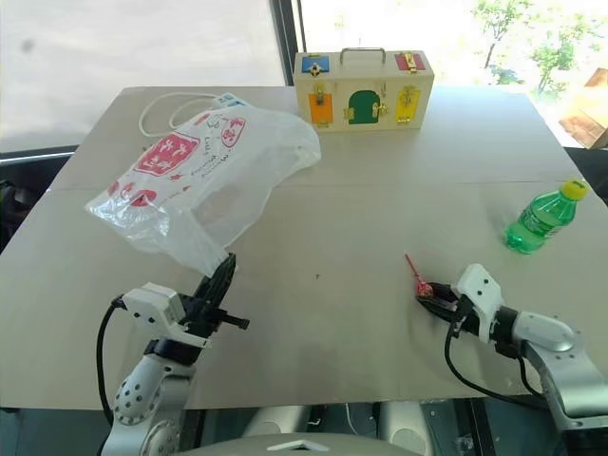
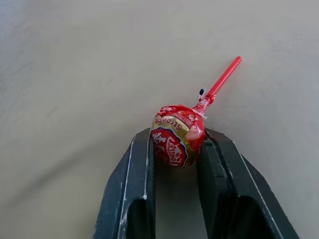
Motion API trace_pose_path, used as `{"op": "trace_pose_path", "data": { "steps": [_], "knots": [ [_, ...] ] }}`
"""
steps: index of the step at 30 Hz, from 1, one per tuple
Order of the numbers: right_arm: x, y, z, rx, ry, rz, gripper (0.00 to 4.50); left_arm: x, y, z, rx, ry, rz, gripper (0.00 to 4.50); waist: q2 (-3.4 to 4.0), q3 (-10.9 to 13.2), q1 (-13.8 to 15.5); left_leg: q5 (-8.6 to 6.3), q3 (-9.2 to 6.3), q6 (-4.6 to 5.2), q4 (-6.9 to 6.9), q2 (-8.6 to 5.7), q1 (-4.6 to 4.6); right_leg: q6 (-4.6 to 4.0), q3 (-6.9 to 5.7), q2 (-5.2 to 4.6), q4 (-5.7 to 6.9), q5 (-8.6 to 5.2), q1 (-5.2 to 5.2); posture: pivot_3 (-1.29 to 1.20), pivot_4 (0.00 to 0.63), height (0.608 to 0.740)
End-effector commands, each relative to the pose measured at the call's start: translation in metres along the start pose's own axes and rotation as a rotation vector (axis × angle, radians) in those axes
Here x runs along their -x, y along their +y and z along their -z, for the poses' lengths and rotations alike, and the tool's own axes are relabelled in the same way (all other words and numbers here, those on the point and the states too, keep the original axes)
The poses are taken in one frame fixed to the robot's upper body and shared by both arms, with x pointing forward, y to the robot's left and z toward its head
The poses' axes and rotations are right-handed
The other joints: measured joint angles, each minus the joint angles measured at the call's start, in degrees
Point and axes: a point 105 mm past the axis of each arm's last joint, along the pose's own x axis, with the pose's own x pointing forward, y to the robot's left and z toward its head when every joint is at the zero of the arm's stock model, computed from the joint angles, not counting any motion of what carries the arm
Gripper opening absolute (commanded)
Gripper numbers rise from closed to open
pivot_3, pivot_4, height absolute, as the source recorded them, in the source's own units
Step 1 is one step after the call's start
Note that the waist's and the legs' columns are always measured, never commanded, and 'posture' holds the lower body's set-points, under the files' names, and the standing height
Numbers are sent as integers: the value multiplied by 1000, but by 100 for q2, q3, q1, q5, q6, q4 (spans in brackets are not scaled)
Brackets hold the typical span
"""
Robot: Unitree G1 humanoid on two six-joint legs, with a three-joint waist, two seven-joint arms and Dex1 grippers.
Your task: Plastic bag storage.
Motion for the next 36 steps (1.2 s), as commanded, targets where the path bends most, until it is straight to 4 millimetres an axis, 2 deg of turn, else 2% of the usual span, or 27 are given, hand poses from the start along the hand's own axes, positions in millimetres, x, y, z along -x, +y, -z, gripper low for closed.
{"op": "trace_pose_path", "data": {
  "steps": [1,5,9,11,15,19,23,30,36],
  "knots": [
    [-2,1,-11,27,-33,-6,632,-7,-12,-18,39,-70,86,0,0,0,2,0,0,0,0,0,0,0,0,0,0,0,0,0,150,740],
    [-12,-6,-31,37,-87,-14,632,-18,-24,-22,105,-95,196,0,2,0,-8,0,1,-1,2,0,1,0,0,0,4,0,0,0,150,740],
    [-52,-13,-70,64,-129,-80,632,-27,-41,-25,198,-96,366,0,6,-1,-106,3,4,-5,7,0,9,-3,10,6,24,2,-6,0,150,740],
    [-74,-14,-82,101,-128,-126,632,-29,-45,-25,249,-90,413,0,5,-2,-134,11,5,-11,6,0,10,-6,12,8,44,2,-10,0,150,740],
    [-125,-9,-118,165,-169,-211,632,-27,-64,-23,332,-34,624,0,6,0,-171,29,7,6,5,5,10,-12,18,20,61,2,-23,0,150,740],
    [-158,1,-145,229,-207,-274,632,-20,-86,-25,430,28,845,0,7,0,-164,38,6,-10,-4,7,8,-22,20,24,72,5,-35,0,150,740],
    [-171,7,-175,235,-279,-311,632,-2,-101,-25,533,139,1052,0,9,1,-175,42,14,-19,-8,4,-1,-22,35,24,73,7,-54,0,150,740],
    [-173,22,-191,246,-333,-361,632,31,-102,-24,671,324,1193,0,15,5,-280,40,17,-16,-17,6,0,-25,47,27,87,7,-68,0,150,740],
    [-172,21,-196,194,-359,-307,3529,31,-98,-25,671,316,1154,0,21,8,-306,39,18,-13,-22,13,0,-46,60,40,97,21,-85,0,150,740]
  ]
}}
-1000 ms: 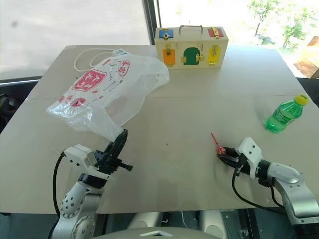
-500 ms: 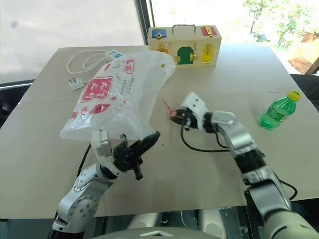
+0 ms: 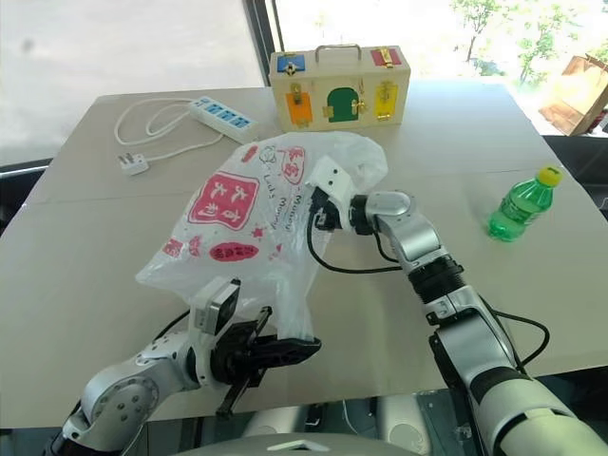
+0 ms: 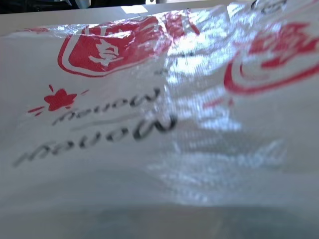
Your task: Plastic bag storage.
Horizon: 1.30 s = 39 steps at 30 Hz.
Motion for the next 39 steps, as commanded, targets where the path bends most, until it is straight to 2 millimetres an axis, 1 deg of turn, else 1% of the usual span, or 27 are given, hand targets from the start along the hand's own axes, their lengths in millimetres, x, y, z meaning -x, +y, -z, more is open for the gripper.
{"op": "trace_pose_path", "data": {
  "steps": [1,2,3,5,9,10,12,13,14,15,16,18,19,21,22,23,24,26,28,31,32,35,37,39],
  "knots": [
    [4,-5,-18,16,-65,60,3968,-3,-8,-8,-29,-35,29,0,0,0,2,1,0,-2,-1,1,0,-1,0,1,0,1,-1,0,150,740],
    [7,-7,-15,16,-63,86,4354,-3,-7,-10,-36,-49,19,0,0,0,5,2,0,-4,-2,2,0,-2,0,2,0,1,-1,0,150,740],
    [11,-7,-10,11,-50,97,4466,-3,-6,-13,-44,-61,10,0,0,0,14,2,0,-4,-3,2,0,-3,0,2,0,2,-1,0,150,740],
    [21,-7,-4,0,-29,103,4466,-3,-2,-18,-61,-85,-13,0,1,0,23,2,0,-4,-3,2,0,-2,0,1,-2,2,-1,0,150,740],
    [41,-6,-2,-19,-19,102,4466,-2,1,-22,-69,-111,-40,0,3,2,10,2,5,-3,-3,2,-2,-2,6,0,-2,2,-4,0,150,740],
    [51,-2,2,-27,3,75,4466,-1,1,-22,-69,-116,-47,0,4,2,7,2,5,-3,-4,2,-2,-2,8,1,-1,2,-6,0,150,740],
    [87,15,16,-39,103,-9,4466,0,2,-22,-72,-128,-68,0,6,4,53,2,4,-3,-8,4,-4,-2,7,2,-3,2,-7,0,150,740],
    [103,23,19,-22,146,-48,4466,1,3,-24,-73,-145,-85,0,7,4,95,2,-2,-2,-7,4,-10,-2,-2,-1,-11,1,-6,0,150,740],
    [118,29,16,-8,187,-67,4466,3,4,-26,-73,-174,-109,0,12,7,132,0,-5,0,-7,4,-12,-2,-6,-2,-21,1,-4,0,150,740],
    [131,28,5,19,198,-45,4466,5,4,-29,-73,-204,-130,0,18,11,143,-4,-2,7,-6,3,-22,-1,-4,-5,-30,2,-6,0,150,740],
    [142,21,-10,50,185,8,4466,8,5,-31,-75,-228,-150,0,19,13,120,-6,7,11,-2,3,-37,0,6,-6,-29,2,-18,0,150,740],
    [165,-6,-45,124,135,184,4466,11,6,-34,-77,-270,-191,0,25,18,33,-5,17,10,2,10,-49,1,14,-3,-20,3,-35,0,150,740],
    [181,-22,-59,161,122,286,4466,11,7,-34,-76,-284,-204,0,31,22,14,-5,17,10,5,12,-49,1,15,-2,-17,3,-37,0,150,740],
    [208,-44,-77,214,114,442,4466,10,7,-34,-75,-296,-214,0,30,22,40,-5,19,10,6,12,-49,1,16,-1,-16,2,-36,0,150,740],
    [225,-55,-83,232,114,530,4466,8,8,-34,-77,-302,-218,0,23,19,57,-5,18,9,7,15,-48,0,5,-2,-18,1,-31,0,150,740],
    [235,-62,-86,240,114,583,4466,7,8,-34,-78,-306,-221,0,13,13,93,-5,17,9,7,17,-48,0,1,-3,-21,1,-28,0,150,740],
    [255,-72,-84,247,139,667,4466,5,9,-34,-78,-312,-220,0,7,9,131,-4,16,8,9,20,-48,-1,-7,-3,-24,1,-21,0,150,740],
    [284,-82,-75,229,188,765,4466,3,9,-34,-77,-316,-217,0,6,9,192,-4,18,8,18,20,-54,-1,-9,-6,-31,1,-17,0,150,740],
    [301,-86,-66,178,207,818,4466,2,9,-34,-78,-316,-216,0,9,10,180,-3,27,10,26,18,-78,1,-7,-11,-41,3,-32,0,150,740],
    [334,-94,-32,-4,291,961,4466,3,11,-34,-85,-304,-220,0,10,10,173,-3,41,11,25,18,-82,2,5,-11,-34,4,-44,0,150,740],
    [343,-96,-24,-29,317,1005,4466,4,12,-33,-89,-291,-224,0,11,10,173,-3,40,11,25,19,-82,2,5,-10,-33,4,-44,0,150,740],
    [357,-98,-4,-128,335,1090,4466,4,12,-32,-92,-276,-224,0,19,10,158,-4,41,13,21,20,-81,1,5,-10,-31,3,-45,0,150,740],
    [359,-96,7,-182,348,1093,4466,4,12,-32,-92,-274,-223,0,26,7,149,-5,51,14,21,20,-77,1,14,-9,-27,3,-45,0,150,740],
    [355,-90,18,-272,347,1074,4466,3,12,-31,-92,-270,-222,0,26,8,160,-5,51,16,22,22,-76,1,12,-8,-25,3,-44,0,150,740]
  ]
}}
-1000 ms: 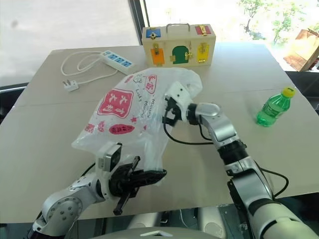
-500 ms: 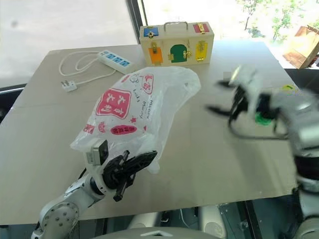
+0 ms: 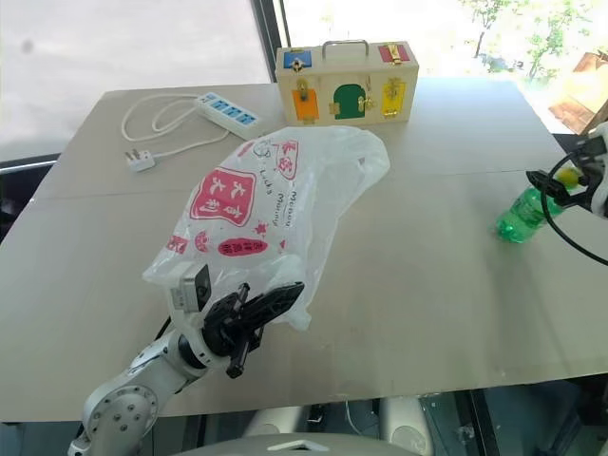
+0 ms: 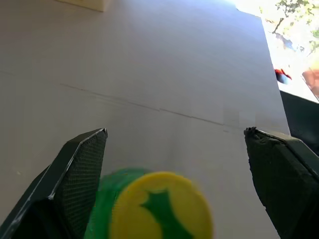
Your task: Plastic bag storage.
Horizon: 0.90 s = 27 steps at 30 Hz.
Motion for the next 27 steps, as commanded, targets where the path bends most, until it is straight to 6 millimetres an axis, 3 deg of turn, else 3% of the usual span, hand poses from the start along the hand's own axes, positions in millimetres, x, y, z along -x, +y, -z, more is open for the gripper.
{"op": "trace_pose_path", "data": {
  "steps": [1,6,8,10,11,18,21,27],
  "knots": [
    [4,0,4,-102,9,-1,4466,-3,-7,-2,-24,5,35,0,0,0,6,0,-1,0,1,0,0,0,-1,0,0,0,1,0,150,740],
    [-1,29,14,-368,2,-116,4466,-3,-5,-2,-34,11,28,0,-20,-11,-2,0,0,1,8,3,9,1,2,4,-1,0,13,0,150,740],
    [-1,36,17,-422,-2,-137,3530,-2,-3,-3,-37,12,25,0,-23,-12,5,-1,0,1,8,4,19,0,0,4,-1,0,26,0,150,740],
    [-2,41,21,-428,9,-138,2890,-2,-3,-2,-39,15,24,0,-21,-14,7,-1,2,1,8,5,18,0,0,3,0,0,26,0,150,740],
    [-3,42,23,-426,12,-136,2786,-2,-3,-2,-39,17,24,0,-22,-14,7,-1,1,1,8,6,20,0,-2,4,0,0,26,0,150,740],
    [-5,51,22,-368,18,-154,2786,-2,-1,-2,-45,21,21,0,-21,-14,-7,0,4,1,5,22,21,-1,-3,15,-1,0,25,0,150,740],
    [-9,64,8,-326,-26,-204,2786,-2,-1,-2,-46,23,19,0,-21,-14,-17,0,9,1,5,25,23,-1,0,17,0,0,26,0,150,740],
    [-29,118,-50,-408,-186,-390,2786,-2,-1,-2,-47,25,18,0,-19,-7,-208,0,32,1,3,38,34,-2,29,30,9,1,22,0,150,740]
  ]
}}
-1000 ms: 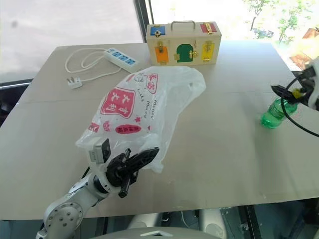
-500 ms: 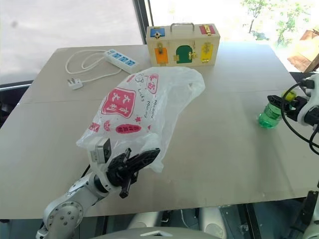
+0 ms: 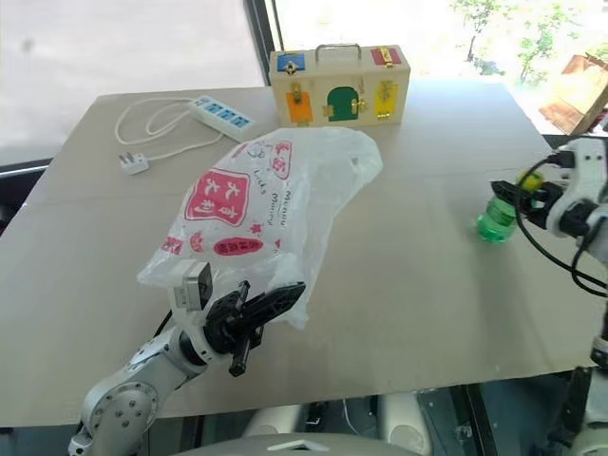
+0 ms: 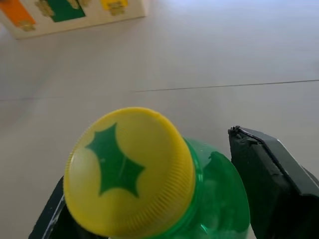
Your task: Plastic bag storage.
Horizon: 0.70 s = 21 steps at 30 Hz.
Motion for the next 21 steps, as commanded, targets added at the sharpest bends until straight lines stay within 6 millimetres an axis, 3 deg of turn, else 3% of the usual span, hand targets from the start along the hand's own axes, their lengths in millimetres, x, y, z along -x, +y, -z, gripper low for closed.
{"op": "trace_pose_path", "data": {
  "steps": [1,4,7,10,13,17,21],
  "knots": [
    [-22,55,-28,-50,-94,-193,2786,-1,-4,-2,-12,-5,17,0,3,6,-44,0,14,0,-6,6,10,-1,15,6,6,0,0,0,150,740],
    [-39,96,-29,-178,-97,-328,2786,-1,-4,-2,-15,-7,15,0,8,11,10,0,15,-1,-13,10,13,-3,16,10,9,1,-4,0,150,740],
    [-71,153,-18,-437,-79,-465,2786,-1,-6,-2,-16,-19,10,0,8,11,-6,-1,14,-2,-17,10,4,-4,16,9,7,2,-16,0,150,740],
    [-89,177,-16,-630,-66,-466,2786,-1,-7,-2,-15,-22,9,0,12,11,22,0,17,-6,-29,10,-12,-8,21,11,16,6,-47,0,150,740],
    [-101,216,-28,-809,-45,-580,2786,-1,-7,-2,-18,-24,1,0,12,12,125,16,-3,-31,-20,-11,-59,-13,-3,-6,15,11,-80,0,150,740],
    [-109,235,-35,-893,-10,-611,2786,0,-8,-2,-20,-25,-3,0,13,12,108,17,0,-28,-19,-40,-56,-12,2,-24,9,12,-77,0,150,740],
    [-112,272,-25,-895,76,-670,2786,-1,-8,-1,-25,-24,-8,0,15,13,-31,18,0,-27,-25,-30,-50,-11,2,-14,18,12,-78,0,150,740]
  ]
}}
